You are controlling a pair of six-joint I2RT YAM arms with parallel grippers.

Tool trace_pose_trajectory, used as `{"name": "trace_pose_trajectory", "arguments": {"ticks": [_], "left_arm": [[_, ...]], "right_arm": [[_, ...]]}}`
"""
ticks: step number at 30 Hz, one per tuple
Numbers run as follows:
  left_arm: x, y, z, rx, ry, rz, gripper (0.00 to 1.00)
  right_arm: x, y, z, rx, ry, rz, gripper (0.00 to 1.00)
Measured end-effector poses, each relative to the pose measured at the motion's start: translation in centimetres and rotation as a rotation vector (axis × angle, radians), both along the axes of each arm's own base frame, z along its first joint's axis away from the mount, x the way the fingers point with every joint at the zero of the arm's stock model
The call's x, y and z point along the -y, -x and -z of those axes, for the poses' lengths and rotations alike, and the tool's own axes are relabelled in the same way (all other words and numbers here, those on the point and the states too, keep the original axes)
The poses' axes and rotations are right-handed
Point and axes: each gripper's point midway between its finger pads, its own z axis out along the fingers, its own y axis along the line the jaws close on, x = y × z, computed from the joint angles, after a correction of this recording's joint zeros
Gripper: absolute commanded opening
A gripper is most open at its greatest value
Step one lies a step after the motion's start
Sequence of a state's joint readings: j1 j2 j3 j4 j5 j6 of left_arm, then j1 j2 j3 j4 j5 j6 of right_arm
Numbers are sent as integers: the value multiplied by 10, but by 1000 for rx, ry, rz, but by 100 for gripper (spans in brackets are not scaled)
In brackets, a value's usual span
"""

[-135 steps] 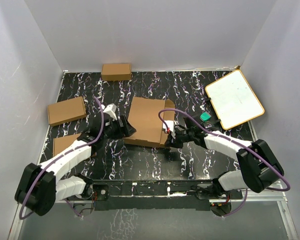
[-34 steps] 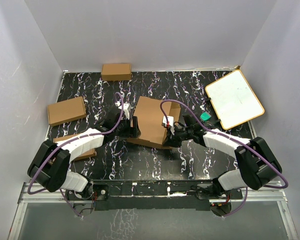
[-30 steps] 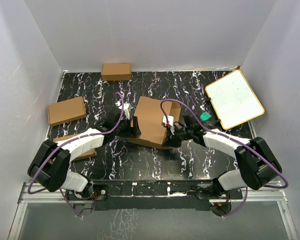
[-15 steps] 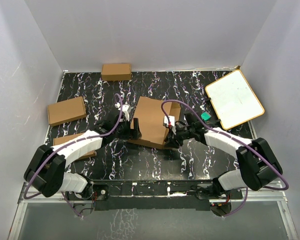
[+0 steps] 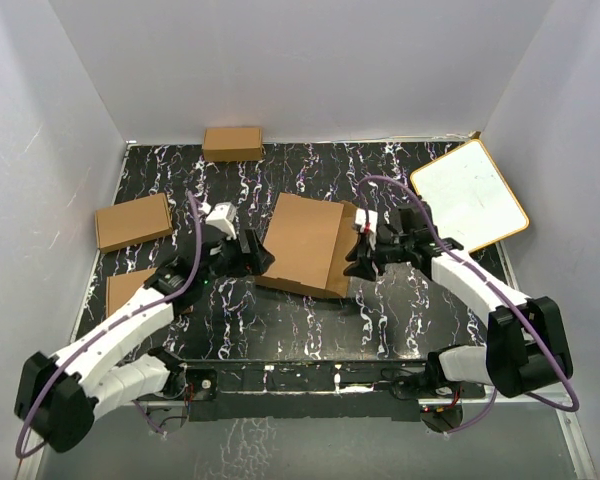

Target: Fold the paper box

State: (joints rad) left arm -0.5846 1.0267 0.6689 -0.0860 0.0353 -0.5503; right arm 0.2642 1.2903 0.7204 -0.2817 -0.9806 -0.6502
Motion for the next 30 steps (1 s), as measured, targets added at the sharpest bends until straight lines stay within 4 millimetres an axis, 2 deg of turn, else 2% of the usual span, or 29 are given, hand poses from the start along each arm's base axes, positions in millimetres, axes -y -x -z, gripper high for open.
{"name": "trace_pose_trajectory", "arguments": {"ticks": [2, 5, 8, 12, 15, 19, 22, 24, 30], "left_arm": [[0, 8, -8, 16, 60, -6, 78], [1, 23, -7, 3, 139, -2, 75], [1, 35, 2, -38, 182, 2, 67], [1, 47, 15, -94, 211, 1, 46], [1, 55, 27, -136, 222, -1, 32], [0, 62, 50, -204, 202, -3, 29], [3, 60, 65, -251, 178, -3, 29], [3, 59, 75, -275, 158, -4, 29], [1, 59, 101, -340, 85, -6, 29]], "right_arm": [[8, -10, -5, 2, -2, 50, 45], [19, -28, -11, 14, 9, 128, 44], [24, -47, -17, 21, 29, 183, 35], [26, -89, -28, 33, 60, 252, 20], [25, -131, -37, 42, 86, 301, 16], [24, -181, -38, 48, 130, 352, 14], [24, -209, -24, 34, 172, 381, 13], [25, -219, -10, 11, 200, 393, 13], [24, -232, 36, -60, 285, 387, 13]]}}
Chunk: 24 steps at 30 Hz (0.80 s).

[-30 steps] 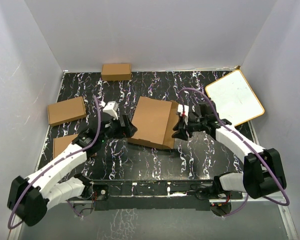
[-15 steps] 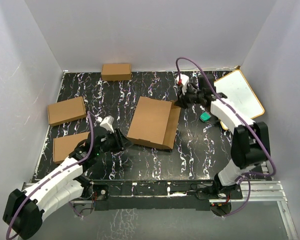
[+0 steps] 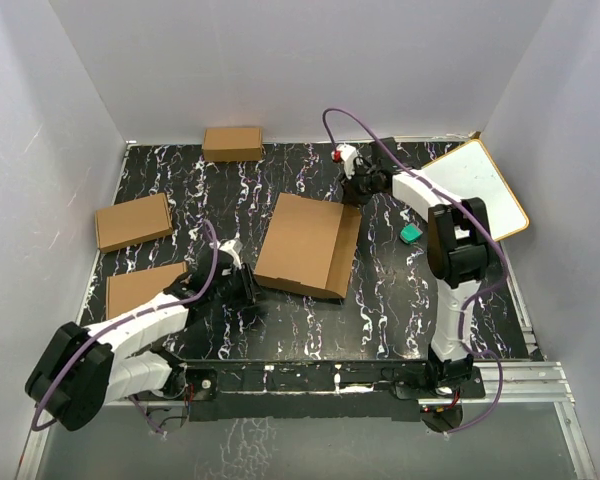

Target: Fold the paper box

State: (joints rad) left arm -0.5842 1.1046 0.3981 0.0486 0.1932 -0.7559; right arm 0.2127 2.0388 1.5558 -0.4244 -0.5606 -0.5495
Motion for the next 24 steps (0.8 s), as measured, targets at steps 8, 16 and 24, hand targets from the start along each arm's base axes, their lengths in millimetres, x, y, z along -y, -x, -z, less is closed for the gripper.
{"name": "trace_pose_trajectory", "arguments": {"ticks": [8, 16, 24], "left_arm": [[0, -18, 5, 11, -65, 3, 31], [-6, -46, 10, 13, -159, -2, 33], [-19, -59, 15, -1, -255, 8, 41]], "right_arm": [[-7, 2, 18, -7, 51, -67, 13], [-2, 17, 20, 17, 76, -136, 12], [20, 82, 15, 2, 115, -174, 12]]}}
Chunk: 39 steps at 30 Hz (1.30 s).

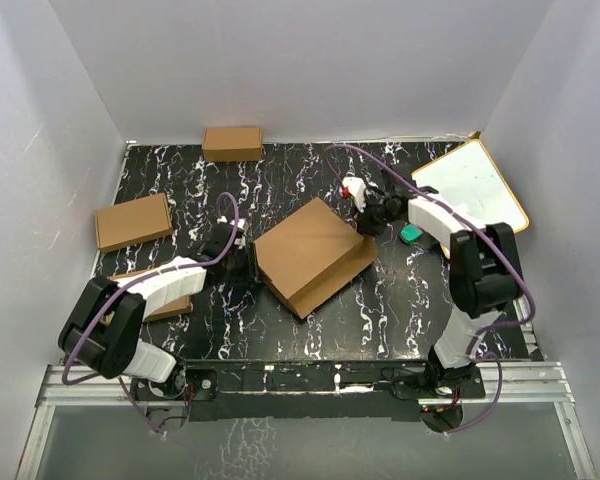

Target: Fold the paper box

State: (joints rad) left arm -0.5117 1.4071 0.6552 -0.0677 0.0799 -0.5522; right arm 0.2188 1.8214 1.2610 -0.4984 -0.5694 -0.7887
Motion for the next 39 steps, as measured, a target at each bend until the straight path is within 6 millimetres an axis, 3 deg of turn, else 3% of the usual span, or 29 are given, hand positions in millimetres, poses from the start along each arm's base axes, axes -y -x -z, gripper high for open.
{"name": "trace_pose_trajectory", "arguments": {"ticks": [5, 10, 19, 26, 34, 39], "left_arm": [[-6, -11, 8, -25, -71, 17, 45], [-7, -35, 7, -14, -120, 38, 46], [8, -87, 4, 24, -179, 151, 46], [38, -127, 3, 50, -127, 226, 47], [65, -151, -10, 87, -92, 290, 53], [64, -164, -26, 129, -152, 285, 57]], "right_arm": [[16, 50, 2, -20, 22, -13, 12], [23, 98, 3, -46, 24, -46, 12], [15, 169, 9, -127, -8, -190, 13], [-4, 218, 13, -247, -67, -316, 15], [-27, 241, 2, -259, -146, -420, 29], [-31, 240, -10, -194, -171, -451, 33]]}}
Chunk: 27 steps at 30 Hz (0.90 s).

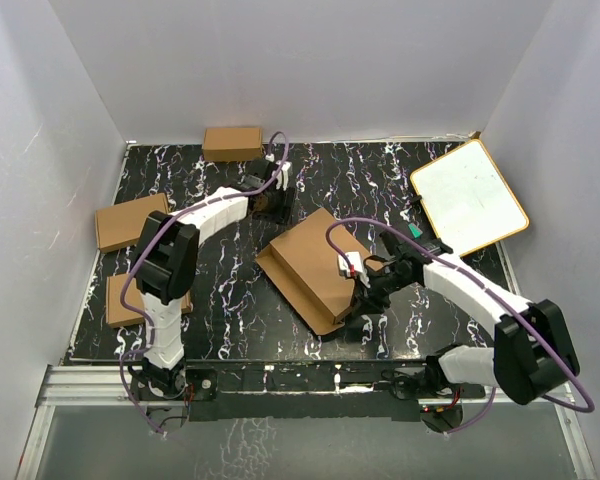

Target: Fold the paper box

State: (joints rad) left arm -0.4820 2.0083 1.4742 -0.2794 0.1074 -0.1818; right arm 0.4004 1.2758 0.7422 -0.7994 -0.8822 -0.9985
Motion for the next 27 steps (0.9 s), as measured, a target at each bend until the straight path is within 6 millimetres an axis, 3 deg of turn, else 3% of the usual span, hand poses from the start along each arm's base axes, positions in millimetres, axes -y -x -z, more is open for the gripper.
{"name": "trace_pose_trajectory", "arguments": {"ticks": [5, 8, 11, 14, 17, 21, 23, 27], "left_arm": [[-23, -10, -18, 57, -86, -63, 59], [-39, -9, -47, 126, -91, -91, 59], [-50, 9, -83, 210, -32, -88, 59], [-50, 56, -119, 318, 107, -20, 60], [-37, 94, -133, 397, 227, 62, 60], [-3, 171, -122, 466, 380, 263, 59], [13, 206, -115, 488, 437, 369, 56], [31, 244, -109, 508, 494, 475, 42]], "right_arm": [[-2, 0, -21, 93, -49, -16, 37], [-4, 4, -31, 127, -83, -35, 37], [-5, 7, -37, 121, -97, -52, 40], [-7, 2, -46, 127, -109, -57, 43], [-7, -15, -59, 120, -164, -17, 43], [11, -43, -65, 83, -231, 84, 46], [16, -48, -63, 67, -244, 108, 47], [17, -49, -63, 56, -260, 115, 46]]}}
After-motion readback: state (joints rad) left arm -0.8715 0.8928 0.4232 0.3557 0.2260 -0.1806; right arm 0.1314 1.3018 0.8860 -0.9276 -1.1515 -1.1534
